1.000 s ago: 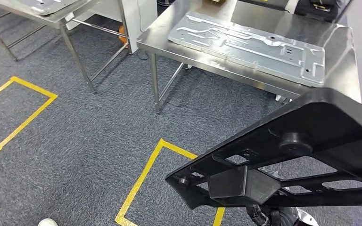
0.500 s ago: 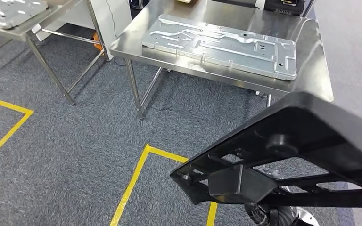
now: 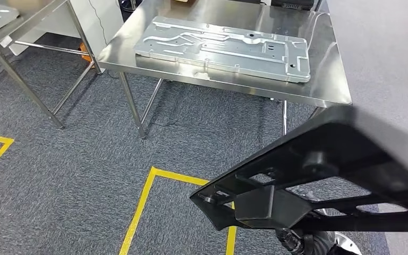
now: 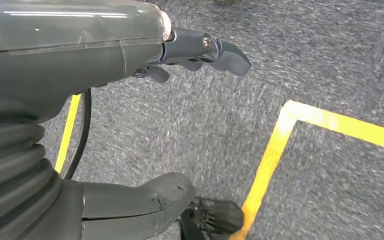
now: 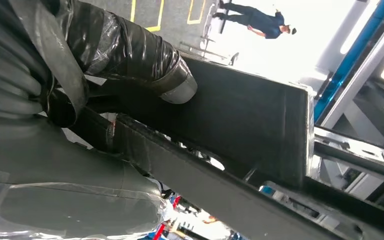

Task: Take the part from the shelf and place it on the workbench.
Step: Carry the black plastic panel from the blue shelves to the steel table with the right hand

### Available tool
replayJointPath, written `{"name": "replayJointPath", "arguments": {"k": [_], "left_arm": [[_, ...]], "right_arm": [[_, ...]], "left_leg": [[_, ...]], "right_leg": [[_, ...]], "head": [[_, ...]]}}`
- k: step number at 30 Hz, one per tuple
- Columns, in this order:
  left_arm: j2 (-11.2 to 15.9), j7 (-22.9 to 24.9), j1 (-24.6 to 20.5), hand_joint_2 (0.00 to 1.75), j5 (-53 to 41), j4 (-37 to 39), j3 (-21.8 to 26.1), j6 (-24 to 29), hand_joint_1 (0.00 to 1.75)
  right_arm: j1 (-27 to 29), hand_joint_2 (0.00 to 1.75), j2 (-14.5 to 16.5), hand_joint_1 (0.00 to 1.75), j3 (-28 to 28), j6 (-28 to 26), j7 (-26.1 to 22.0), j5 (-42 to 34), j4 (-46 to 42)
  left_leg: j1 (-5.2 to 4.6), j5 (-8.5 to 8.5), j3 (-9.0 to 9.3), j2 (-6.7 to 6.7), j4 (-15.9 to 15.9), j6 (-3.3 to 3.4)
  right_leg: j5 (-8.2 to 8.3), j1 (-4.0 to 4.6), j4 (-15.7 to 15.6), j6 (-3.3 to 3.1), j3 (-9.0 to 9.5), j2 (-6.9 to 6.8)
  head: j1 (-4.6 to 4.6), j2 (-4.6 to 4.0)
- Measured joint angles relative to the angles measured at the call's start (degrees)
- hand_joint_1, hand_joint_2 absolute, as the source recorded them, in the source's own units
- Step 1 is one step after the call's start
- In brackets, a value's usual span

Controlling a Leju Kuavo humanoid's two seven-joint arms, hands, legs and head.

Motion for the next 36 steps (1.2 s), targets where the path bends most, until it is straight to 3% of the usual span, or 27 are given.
{"name": "replayJointPath", "arguments": {"k": [2,3,5,6,7,8,10,12,15,17,18,20,21,22,23,24,26,27,30,32,34,36], "left_arm": [[0.0,-0.16,-0.15,1.75,0.12,0.0,0.2,-0.43,0.0],[0.01,-0.25,-0.15,1.75,0.25,0.0,0.31,-0.76,0.0],[0.03,-0.48,0.05,1.75,0.63,0.0,0.68,-1.56,0.0],[0.04,-0.6,0.2,1.75,0.81,0.0,0.95,-1.91,0.0],[0.04,-0.7,0.33,1.75,0.95,0.0,1.2,-2.15,0.0],[0.04,-0.77,0.4,1.75,1.03,0.0,1.41,-2.3,0.0],[0.04,-0.85,0.41,1.75,1.06,0.0,1.64,-2.41,0.0],[0.04,-0.93,0.31,1.75,1.09,0.0,1.8,-2.47,0.0],[-0.02,-1.07,0.23,1.75,1.27,0.0,2.08,-2.96,0.0],[-0.11,-1.14,0.14,1.75,1.53,-0.01,2.39,-3.5,0.0],[-0.15,-1.14,0.1,1.75,1.66,-0.02,2.62,-3.77,0.0],[-0.15,-1.15,0.11,1.75,1.86,-0.02,3.03,-4.21,0.0],[-0.15,-1.15,0.13,1.75,1.96,-0.02,3.17,-4.34,0.0],[-0.15,-1.15,0.14,1.75,2.04,-0.02,3.27,-4.43,0.0],[-0.15,-1.13,0.14,1.75,2.1,-0.02,3.37,-4.56,0.0],[-0.15,-1.11,0.12,1.75,2.13,-0.02,3.47,-4.73,0.0],[-0.2,-0.99,0.07,1.75,2.16,-0.01,3.7,-5.19,0.0],[-0.25,-0.9,0.03,1.75,2.17,-0.01,3.85,-5.4,0.0],[-0.36,-0.63,-0.05,1.75,2.21,0.0,4.33,-5.92,0.0],[-0.37,-0.6,-0.15,1.75,2.21,-0.01,4.45,-6.15,0.0],[-0.35,-0.6,-0.24,1.75,2.21,-0.02,4.49,-6.28,0.0],[-0.31,-0.57,-0.14,1.75,2.21,-0.01,4.51,-6.32,0.0]], "right_arm": [[-0.2,1.75,-0.07,1.75,0.02,-0.18,-0.02,0.44,-0.14],[-0.4,1.75,-0.08,1.75,0.03,-0.26,0.02,0.5,-0.19],[-0.72,1.75,-0.12,1.75,0.03,-0.35,0.13,0.53,-0.07],[-0.76,1.75,-0.14,1.75,0.03,-0.37,0.17,0.53,0.0],[-0.76,1.75,-0.17,1.75,0.04,-0.37,0.19,0.52,0.05],[-0.77,1.75,-0.19,1.75,0.05,-0.37,0.2,0.52,0.09],[-0.79,1.75,-0.25,1.75,0.06,-0.37,0.21,0.52,0.12],[-0.85,1.75,-0.36,1.75,0.07,-0.37,0.23,0.53,0.14],[-0.93,1.75,-0.55,1.75,0.15,-0.38,0.27,0.54,0.13],[-1.08,1.75,-0.71,1.75,0.25,-0.39,0.27,0.53,0.11],[-1.24,1.75,-0.82,1.75,0.29,-0.38,0.28,0.52,0.1],[-1.49,1.75,-0.92,1.75,0.34,-0.37,0.28,0.49,0.16],[-1.52,1.75,-0.94,1.75,0.36,-0.37,0.29,0.48,0.22],[-1.52,1.75,-0.95,1.75,0.38,-0.37,0.29,0.48,0.3],[-1.54,1.75,-0.96,1.75,0.39,-0.36,0.3,0.48,0.36],[-1.59,1.75,-0.97,1.75,0.39,-0.35,0.3,0.47,0.39],[-1.81,1.75,-1.0,1.75,0.4,-0.33,0.31,0.42,0.4],[-1.98,1.75,-1.03,1.75,0.4,-0.31,0.33,0.39,0.4],[-2.31,1.75,-1.19,1.75,0.42,-0.16,0.4,0.33,0.4],[-2.43,1.75,-1.28,1.75,0.43,-0.05,0.42,0.29,0.39],[-2.68,1.75,-1.31,1.75,0.44,-0.02,0.45,0.24,0.39],[-2.83,1.75,-1.32,1.75,0.45,-0.01,0.48,0.22,0.45]], "left_leg": [[0.0,-1.02,-0.17,-1.52,1.17,-0.4],[0.02,-2.47,-1.31,-2.78,3.68,-0.43],[0.02,-6.18,-5.48,-4.63,11.84,-0.34],[-0.04,-7.25,-7.56,-4.9,15.46,-0.35],[-0.11,-7.17,-8.81,-5.0,17.23,-0.37],[-0.14,-5.84,-8.91,-5.02,16.58,-0.38],[-0.12,-1.1,-6.15,-5.09,9.44,-0.28],[-0.12,1.74,-3.27,-5.26,2.63,0.07],[-0.21,1.96,-2.64,-5.3,0.99,0.97],[-0.03,2.01,-2.59,-5.21,0.87,1.51],[0.12,2.04,-2.56,-5.15,0.8,1.72],[0.09,1.94,-2.6,-5.04,0.83,1.91],[0.08,1.86,-2.61,-4.99,0.86,1.91],[0.08,1.76,-2.56,-4.96,0.89,1.9],[0.08,1.63,-2.43,-4.95,0.91,1.84],[0.08,1.5,-2.21,-4.95,0.91,1.76],[0.08,1.24,-1.75,-4.95,0.83,1.5],[0.06,1.13,-1.67,-4.94,0.8,1.31],[0.14,1.04,-1.43,-4.8,0.3,0.32],[0.17,0.5,-1.22,-4.77,0.64,-0.27],[0.09,-2.16,-3.43,-4.88,5.59,-0.38],[0.01,-5.49,-7.75,-4.95,13.67,-0.4]], "right_leg": [[0.5,-0.2,-1.33,-0.47,0.89,0.55],[0.67,-0.28,-1.77,-0.7,1.27,0.73],[0.44,-0.06,-1.71,-1.27,1.45,1.07],[0.26,0.09,-1.57,-1.47,1.49,1.35],[0.09,0.2,-1.48,-1.56,1.62,1.65],[-0.09,0.27,-1.38,-1.53,1.81,1.96],[-0.65,0.29,-1.05,-1.25,2.27,2.44],[-1.33,0.49,-0.5,-0.8,2.44,2.81],[-1.71,0.61,-0.14,-0.31,2.25,3.02],[-2.96,0.4,1.55,0.37,1.6,2.86],[-4.41,0.17,3.97,0.87,0.49,2.73],[-8.06,-0.48,11.67,1.82,-3.44,2.48],[-9.19,-0.79,15.24,2.1,-5.44,2.39],[-9.26,-1.02,17.2,2.26,-6.71,2.32],[-8.13,-1.18,16.88,2.27,-6.88,2.26],[-6.01,-1.26,14.28,2.14,-5.9,2.23],[-1.62,-1.07,6.08,1.47,-2.29,2.11],[-0.49,-0.83,2.98,1.08,-0.95,2.04],[-0.36,-0.2,0.31,0.21,0.0,2.04],[0.01,-0.42,-1.04,-0.23,0.97,2.08],[0.22,-0.55,-2.02,-0.71,1.9,1.99],[-0.2,-0.18,-1.78,-1.22,2.03,1.97]], "head": [[-0.02,0.0],[-0.03,0.0],[-0.04,0.0],[-0.04,0.0],[-0.04,0.0],[-0.04,0.0],[-0.04,0.0],[-0.03,0.0],[-0.01,0.0],[0.0,0.0],[0.01,0.0],[0.01,0.0],[0.02,0.0],[0.01,0.0],[0.02,0.0],[0.02,0.0],[0.02,0.0],[0.02,0.0],[0.02,0.0],[-0.02,0.0],[-0.07,0.0],[-0.08,0.0]]}}
